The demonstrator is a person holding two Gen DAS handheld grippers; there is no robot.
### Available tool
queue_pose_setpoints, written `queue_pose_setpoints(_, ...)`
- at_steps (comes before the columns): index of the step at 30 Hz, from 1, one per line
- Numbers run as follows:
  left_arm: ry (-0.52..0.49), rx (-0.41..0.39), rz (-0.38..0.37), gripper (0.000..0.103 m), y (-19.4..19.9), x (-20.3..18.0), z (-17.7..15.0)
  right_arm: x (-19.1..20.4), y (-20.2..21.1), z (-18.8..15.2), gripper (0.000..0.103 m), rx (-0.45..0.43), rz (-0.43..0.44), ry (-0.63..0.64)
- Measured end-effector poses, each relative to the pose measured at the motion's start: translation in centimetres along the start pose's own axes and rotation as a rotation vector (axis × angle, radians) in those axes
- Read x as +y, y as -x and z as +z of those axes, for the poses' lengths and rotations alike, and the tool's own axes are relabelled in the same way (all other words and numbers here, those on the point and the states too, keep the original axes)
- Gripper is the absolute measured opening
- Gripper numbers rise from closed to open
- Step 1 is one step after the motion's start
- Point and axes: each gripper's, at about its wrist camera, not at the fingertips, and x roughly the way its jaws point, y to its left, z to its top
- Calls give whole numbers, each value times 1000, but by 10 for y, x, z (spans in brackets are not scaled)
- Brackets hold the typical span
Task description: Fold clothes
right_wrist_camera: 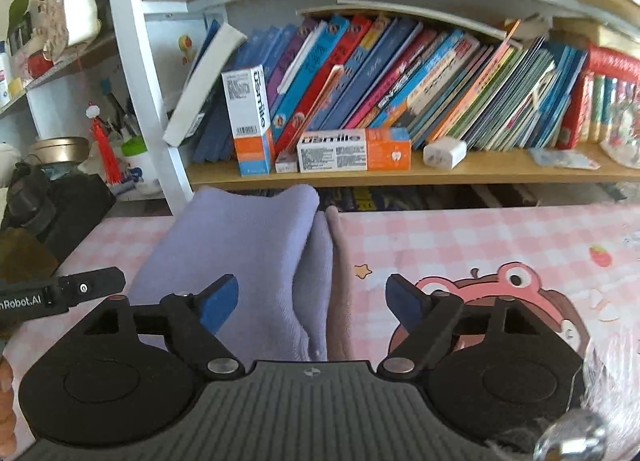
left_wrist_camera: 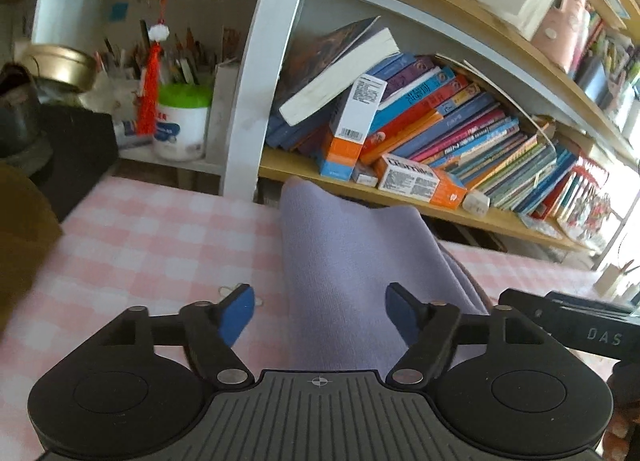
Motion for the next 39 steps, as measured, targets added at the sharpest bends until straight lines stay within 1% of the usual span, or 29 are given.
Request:
queue_pose_setpoints(2,-23,-12,26,80,11,-6,-2,3,9,-4,85,-2,-23,9)
queue_pose_setpoints(6,-44,10,55,81,25,-16,-13,9,24,-16,89,8,-76,24)
queue_pose_setpoints(8,-63,22,68,88,33,-21,-19,11,30,-24,92,14,-102,28)
queue_pose_setpoints(9,-74,28,75,95,37,-23,-22,13,34,-28,92,16,-114,31)
queue_pose_setpoints(10,-87,29,86,98,40,-25,-26,14,37,-32,92,19,-127,33)
queue_pose_setpoints(16,-138,33,124,98,56,-32,-44,15,51,-54,95,48,-141,13)
queue_pose_setpoints(22,-120,70,151,98,65,-28,-61,18,62,-74,100,76,-164,18)
queue_pose_setpoints(27,-137,110,142,98,71,-32,-78,24,69,-88,102,104,-162,46)
queue_pose_setpoints(30,-140,129,137,98,70,-32,-79,25,72,-91,103,104,-179,40)
queue_pose_setpoints(39,-114,107,146,98,73,-29,-75,24,75,-92,103,104,-186,41)
